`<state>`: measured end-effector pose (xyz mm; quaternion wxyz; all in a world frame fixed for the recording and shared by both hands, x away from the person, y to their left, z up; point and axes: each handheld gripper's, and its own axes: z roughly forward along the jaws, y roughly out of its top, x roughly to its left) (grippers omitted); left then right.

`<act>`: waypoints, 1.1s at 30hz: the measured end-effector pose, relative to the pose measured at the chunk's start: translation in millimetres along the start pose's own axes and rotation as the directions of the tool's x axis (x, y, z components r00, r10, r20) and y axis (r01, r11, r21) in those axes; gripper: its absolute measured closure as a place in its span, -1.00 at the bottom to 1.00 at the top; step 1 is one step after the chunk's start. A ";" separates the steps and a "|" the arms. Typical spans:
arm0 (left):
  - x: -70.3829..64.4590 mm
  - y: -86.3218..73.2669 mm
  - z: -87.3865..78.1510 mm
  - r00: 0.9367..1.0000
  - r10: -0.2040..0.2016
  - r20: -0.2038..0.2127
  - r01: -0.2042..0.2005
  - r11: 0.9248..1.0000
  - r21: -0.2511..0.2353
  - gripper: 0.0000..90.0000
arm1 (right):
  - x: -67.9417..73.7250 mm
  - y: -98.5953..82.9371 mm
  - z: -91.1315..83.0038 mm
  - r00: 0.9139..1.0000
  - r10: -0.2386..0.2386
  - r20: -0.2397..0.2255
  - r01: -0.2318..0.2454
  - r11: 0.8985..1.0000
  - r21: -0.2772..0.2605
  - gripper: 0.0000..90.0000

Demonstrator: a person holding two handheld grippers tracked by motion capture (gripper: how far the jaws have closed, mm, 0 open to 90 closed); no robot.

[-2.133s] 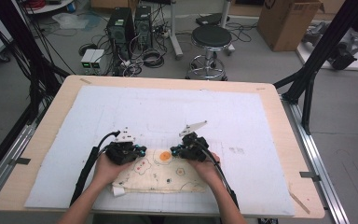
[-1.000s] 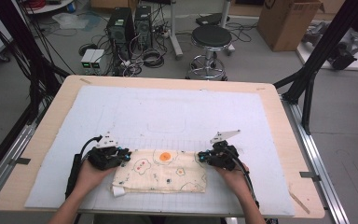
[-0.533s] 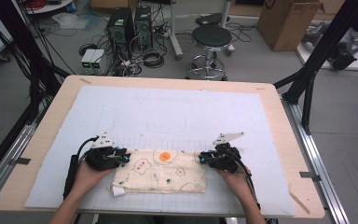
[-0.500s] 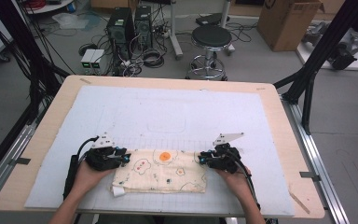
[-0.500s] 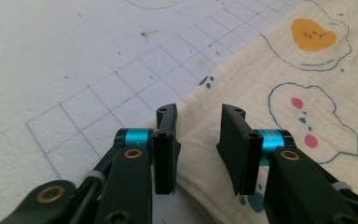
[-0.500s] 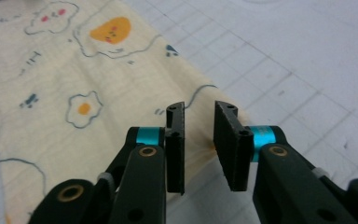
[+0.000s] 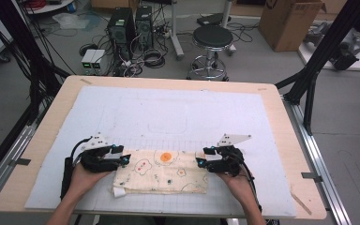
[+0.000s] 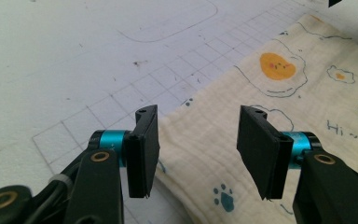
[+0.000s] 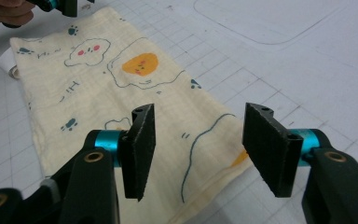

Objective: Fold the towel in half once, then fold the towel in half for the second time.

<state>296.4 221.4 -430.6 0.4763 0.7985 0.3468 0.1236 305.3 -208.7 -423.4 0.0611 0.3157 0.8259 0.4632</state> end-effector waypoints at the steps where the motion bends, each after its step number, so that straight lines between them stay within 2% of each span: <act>1: -0.1 0.1 -0.4 1.000 0.000 0.000 0.000 1.000 -0.002 0.07 | 0.0 0.0 -0.1 1.000 -0.001 0.001 0.001 1.000 0.000 -0.05; 3: -0.1 0.1 -1.1 1.000 0.000 -0.004 0.000 1.000 -0.008 0.07 | 0.0 0.1 -0.1 1.000 -0.004 0.009 0.004 1.000 0.004 -0.11; 21: 0.5 0.4 -0.6 1.000 0.002 -0.022 -0.003 1.000 -0.010 0.03 | -4.9 -0.6 0.3 0.999 0.002 0.033 -0.002 1.000 0.015 -0.13; 25: 0.8 0.0 -0.2 0.999 0.002 -0.034 -0.002 1.000 -0.004 0.03 | -5.0 -0.8 0.3 0.999 0.007 0.038 -0.008 1.000 0.021 -0.13; 30: 1.4 -0.1 -0.6 0.999 -0.004 -0.050 0.004 1.000 0.003 0.03 | -4.9 -1.3 1.6 0.998 -0.014 0.053 0.012 0.999 0.032 -0.14; 33: 1.8 -0.2 0.5 0.997 -0.012 -0.081 0.013 1.000 0.006 0.00 | -4.6 -1.7 1.7 0.998 -0.002 0.059 -0.001 0.999 0.044 -0.14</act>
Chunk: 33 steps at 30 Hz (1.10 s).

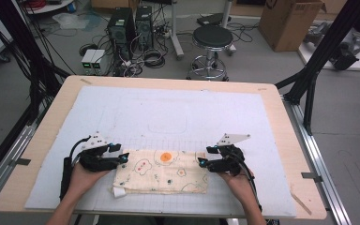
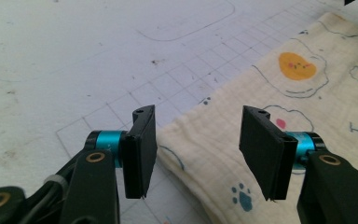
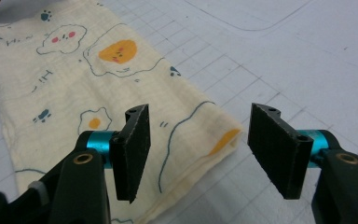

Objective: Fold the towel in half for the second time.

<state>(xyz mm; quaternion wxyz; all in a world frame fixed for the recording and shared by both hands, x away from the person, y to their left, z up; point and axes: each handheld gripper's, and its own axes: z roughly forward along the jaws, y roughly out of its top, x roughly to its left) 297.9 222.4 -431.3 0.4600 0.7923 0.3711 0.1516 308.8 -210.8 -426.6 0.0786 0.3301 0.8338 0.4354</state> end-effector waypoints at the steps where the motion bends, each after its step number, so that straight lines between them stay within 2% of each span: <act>1: 0.5 -0.1 0.8 1.000 -0.008 -0.013 0.008 1.000 0.001 -0.04 | -0.1 -0.1 0.2 1.000 0.002 -0.001 -0.002 1.000 0.002 -0.14; 5: 5.1 -0.2 5.0 0.998 -0.035 -0.042 0.035 0.999 -0.012 -0.05 | -4.8 -0.7 1.2 1.000 0.017 0.018 -0.017 1.000 0.001 -0.11; 11: 12.8 2.7 15.3 0.994 -0.100 -0.038 0.099 0.995 -0.017 0.07 | -12.6 -2.5 1.7 0.997 0.065 0.037 -0.065 0.998 0.006 -0.04; 16: 13.7 0.4 21.4 0.994 -0.105 -0.040 0.107 0.993 0.051 0.21 | -17.4 -3.8 3.7 0.994 0.094 0.050 -0.094 0.995 0.012 0.06; 19: 12.9 -1.2 23.3 0.995 -0.095 -0.022 0.097 0.991 0.091 0.29 | -19.7 -4.1 6.0 0.993 0.110 0.042 -0.110 0.994 0.013 0.14; 21: 12.7 -0.9 22.6 0.996 -0.095 -0.004 0.095 0.991 0.098 0.30 | -20.5 -4.7 8.6 0.993 0.115 0.034 -0.116 0.993 0.019 0.16; 24: 13.9 -1.0 22.4 0.995 -0.101 -0.001 0.101 0.990 0.098 0.31 | -22.4 -4.9 11.4 0.993 0.120 0.022 -0.120 0.993 0.016 0.18; 25: 14.2 -1.2 22.6 0.994 -0.110 0.003 0.110 0.989 0.095 0.33 | -22.4 -4.5 11.4 0.991 0.131 0.013 -0.131 0.991 0.015 0.21; 28: 14.3 -1.1 22.5 0.995 -0.104 0.007 0.103 0.989 0.101 0.44 | -23.9 -2.8 13.2 0.991 0.134 0.003 -0.134 0.991 0.003 0.26; 30: 14.9 -1.6 22.5 0.994 -0.106 0.014 0.104 0.990 0.101 0.50 | -23.9 -2.2 15.8 0.990 0.142 -0.008 -0.142 0.990 0.014 0.33; 31: 14.6 -1.8 22.5 0.995 -0.104 0.013 0.102 0.990 0.097 0.53 | -23.4 -1.9 17.7 0.991 0.134 -0.006 -0.134 0.991 0.023 0.34; 33: 13.8 -2.1 22.4 0.996 -0.086 0.012 0.084 0.991 0.099 0.60 | -20.9 -1.3 20.3 0.994 0.106 0.005 -0.106 0.993 0.051 0.52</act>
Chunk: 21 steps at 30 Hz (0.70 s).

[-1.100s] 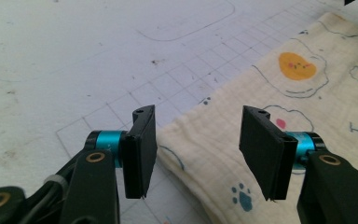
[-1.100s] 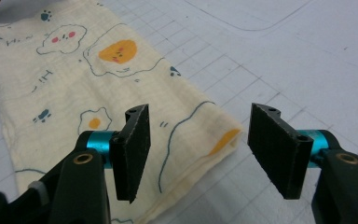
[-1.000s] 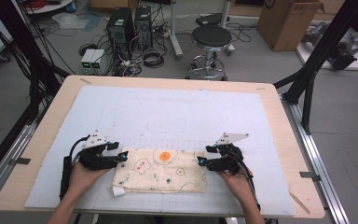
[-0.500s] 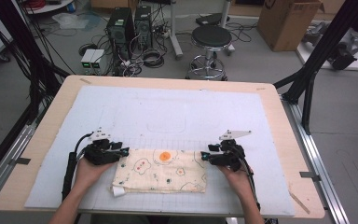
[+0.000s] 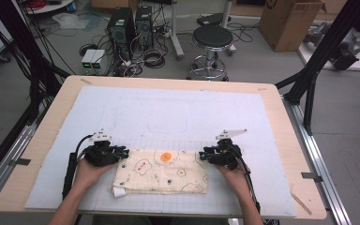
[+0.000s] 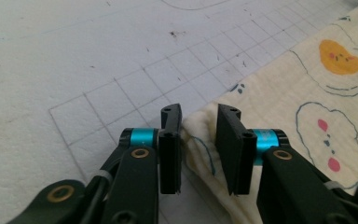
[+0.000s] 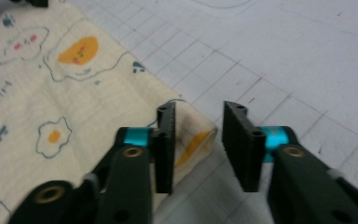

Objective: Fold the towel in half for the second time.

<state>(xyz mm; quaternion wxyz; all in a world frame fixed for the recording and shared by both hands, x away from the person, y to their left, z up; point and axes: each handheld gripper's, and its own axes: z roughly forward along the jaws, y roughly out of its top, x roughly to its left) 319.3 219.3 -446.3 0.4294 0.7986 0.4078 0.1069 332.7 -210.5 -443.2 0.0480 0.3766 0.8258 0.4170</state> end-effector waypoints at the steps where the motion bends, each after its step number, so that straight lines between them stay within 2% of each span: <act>1: -0.3 0.0 -0.2 1.000 0.007 0.001 -0.007 1.000 0.004 0.61 | 2.1 0.2 1.2 1.000 -0.017 0.008 0.016 1.000 0.006 0.56; 4: 0.3 -0.1 -0.7 1.000 0.009 0.001 -0.009 1.000 0.007 0.67 | 4.8 0.1 3.1 0.999 -0.041 0.012 0.041 0.999 0.024 0.72; 7: 1.7 -0.4 -0.7 1.000 0.006 0.013 -0.006 1.000 0.006 0.77 | 3.3 -0.3 3.0 0.999 -0.037 -0.009 0.037 0.999 0.023 0.82; 11: -0.2 -0.2 -0.9 1.000 0.019 0.010 -0.019 1.000 0.005 0.82 | 0.2 -1.0 3.0 0.999 -0.027 -0.033 0.027 1.000 0.016 0.86; 13: -0.7 0.5 -1.9 0.999 0.039 0.000 -0.039 0.999 0.007 0.84 | -0.1 -0.8 2.8 0.999 -0.030 -0.037 0.031 0.999 0.014 0.87; 16: -0.8 0.9 -2.9 1.000 0.024 -0.008 -0.024 1.000 -0.011 0.84 | 0.7 0.0 2.2 0.998 -0.041 -0.041 0.041 0.999 0.011 0.88; 21: -1.6 4.8 -6.3 0.999 0.029 -0.019 -0.029 0.999 -0.034 0.85 | 2.6 7.7 -3.4 0.997 -0.072 -0.037 0.072 0.997 0.025 0.88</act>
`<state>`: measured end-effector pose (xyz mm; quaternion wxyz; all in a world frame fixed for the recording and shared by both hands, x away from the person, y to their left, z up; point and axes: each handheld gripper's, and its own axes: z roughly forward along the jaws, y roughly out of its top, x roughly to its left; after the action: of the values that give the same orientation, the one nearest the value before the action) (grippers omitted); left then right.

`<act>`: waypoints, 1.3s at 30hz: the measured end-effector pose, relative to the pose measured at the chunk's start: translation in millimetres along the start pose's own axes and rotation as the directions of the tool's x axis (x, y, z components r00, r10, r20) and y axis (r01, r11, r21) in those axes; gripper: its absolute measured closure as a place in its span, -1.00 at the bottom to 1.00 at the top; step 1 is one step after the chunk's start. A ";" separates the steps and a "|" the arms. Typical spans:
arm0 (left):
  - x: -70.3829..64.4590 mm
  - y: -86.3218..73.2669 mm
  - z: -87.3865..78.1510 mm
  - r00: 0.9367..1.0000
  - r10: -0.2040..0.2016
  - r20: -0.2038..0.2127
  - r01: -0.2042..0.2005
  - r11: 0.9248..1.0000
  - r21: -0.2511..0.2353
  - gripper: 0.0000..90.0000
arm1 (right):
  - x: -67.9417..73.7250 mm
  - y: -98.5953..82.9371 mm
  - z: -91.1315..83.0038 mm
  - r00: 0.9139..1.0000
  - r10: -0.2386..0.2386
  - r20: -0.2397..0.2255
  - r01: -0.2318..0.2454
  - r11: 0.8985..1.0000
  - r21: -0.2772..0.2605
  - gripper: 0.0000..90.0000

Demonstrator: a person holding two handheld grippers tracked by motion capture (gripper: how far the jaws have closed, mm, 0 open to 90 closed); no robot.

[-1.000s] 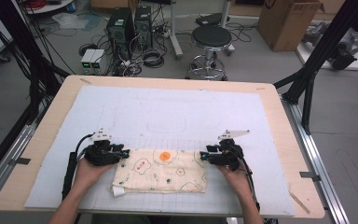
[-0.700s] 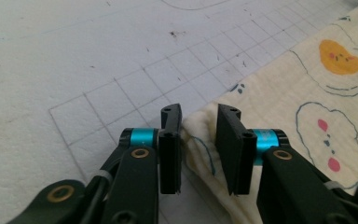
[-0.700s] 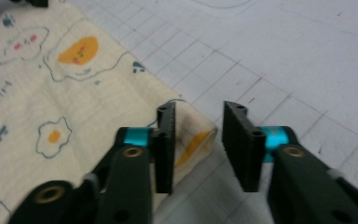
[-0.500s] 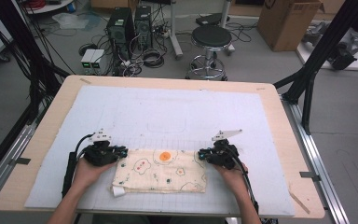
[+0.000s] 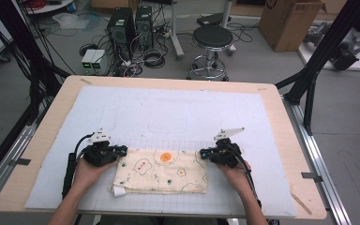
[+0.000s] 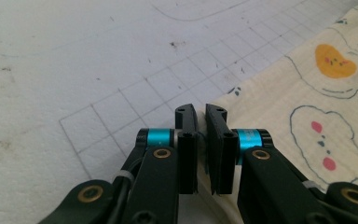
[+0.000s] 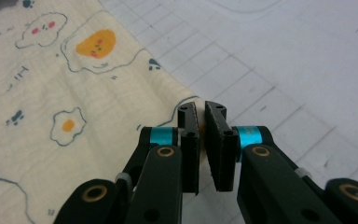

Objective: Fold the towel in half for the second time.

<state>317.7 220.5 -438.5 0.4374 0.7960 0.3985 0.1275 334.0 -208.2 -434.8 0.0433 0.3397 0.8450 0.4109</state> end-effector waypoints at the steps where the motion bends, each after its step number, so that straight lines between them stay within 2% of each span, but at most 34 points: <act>1: 0.2 1.0 -0.6 1.000 -0.004 -0.002 0.004 1.000 -0.008 0.85 | 0.1 3.3 -2.6 1.000 -0.009 -0.001 0.009 1.000 -0.006 0.88; 3: 1.5 2.8 -1.3 1.000 -0.022 -0.002 0.022 0.999 -0.035 0.85 | -0.5 7.1 -4.6 1.000 -0.010 -0.004 0.010 1.000 -0.013 0.88; 6: 5.3 5.6 -1.1 0.999 -0.032 -0.021 0.031 0.999 -0.041 0.85 | -5.3 10.8 -2.6 1.000 0.007 -0.009 -0.007 1.000 -0.015 0.88; 10: 8.6 13.4 1.7 0.998 -0.025 -0.049 0.023 0.999 -0.047 0.85 | -13.7 13.5 2.9 0.999 0.031 -0.012 -0.032 0.999 -0.022 0.89; 13: 13.8 17.9 6.6 0.997 -0.036 -0.067 0.031 0.997 -0.068 0.85 | -18.9 20.0 5.5 0.999 0.040 -0.002 -0.040 0.999 -0.017 0.89; 16: 21.8 25.5 13.3 0.996 -0.046 -0.079 0.042 0.998 -0.054 0.85 | -25.7 30.6 8.2 0.998 0.061 0.005 -0.061 0.998 -0.013 0.89; 18: 25.6 30.0 16.5 0.995 -0.048 -0.086 0.042 0.997 -0.068 0.85 | -31.1 37.3 10.3 0.997 0.070 0.022 -0.070 0.997 -0.011 0.89; 20: 30.2 34.9 20.8 0.994 -0.049 -0.095 0.043 0.997 -0.057 0.85 | -35.4 42.7 12.0 0.996 0.084 0.031 -0.084 0.996 -0.005 0.89; 23: 35.7 41.6 26.2 0.993 -0.061 -0.104 0.054 0.996 -0.066 0.85 | -44.3 50.9 14.7 0.995 0.097 0.032 -0.096 0.995 -0.015 0.89; 24: 38.0 45.7 28.5 0.992 -0.064 -0.106 0.058 0.996 -0.063 0.85 | -47.4 53.1 15.7 0.993 0.114 0.033 -0.114 0.993 -0.011 0.89; 27: 40.5 55.9 32.8 0.991 -0.045 -0.123 0.037 0.997 -0.063 0.85 | -56.8 58.9 18.6 0.990 0.135 0.041 -0.134 0.991 -0.020 0.89; 29: 43.4 60.8 35.3 0.991 -0.047 -0.124 0.039 0.997 -0.063 0.85 | -62.7 62.8 19.8 0.987 0.154 0.049 -0.153 0.988 -0.021 0.89; 32: 50.9 65.0 37.9 0.990 -0.073 -0.118 0.063 0.994 -0.088 0.85 | -72.1 67.9 21.7 0.981 0.189 0.038 -0.188 0.981 -0.038 0.89; 35: 55.3 63.3 38.5 0.989 -0.103 -0.105 0.092 0.990 -0.110 0.85 | -76.2 68.7 24.5 0.978 0.205 0.037 -0.202 0.977 -0.066 0.89; 39: 56.0 61.2 39.4 0.990 -0.093 -0.103 0.084 0.992 -0.093 0.85 | -77.3 65.2 28.6 0.976 0.217 0.024 -0.216 0.975 -0.054 0.89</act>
<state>407.9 220.5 -420.9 0.4556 0.7493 0.4503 0.1681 438.4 -208.2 -422.4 0.0194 0.4344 0.7914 0.4297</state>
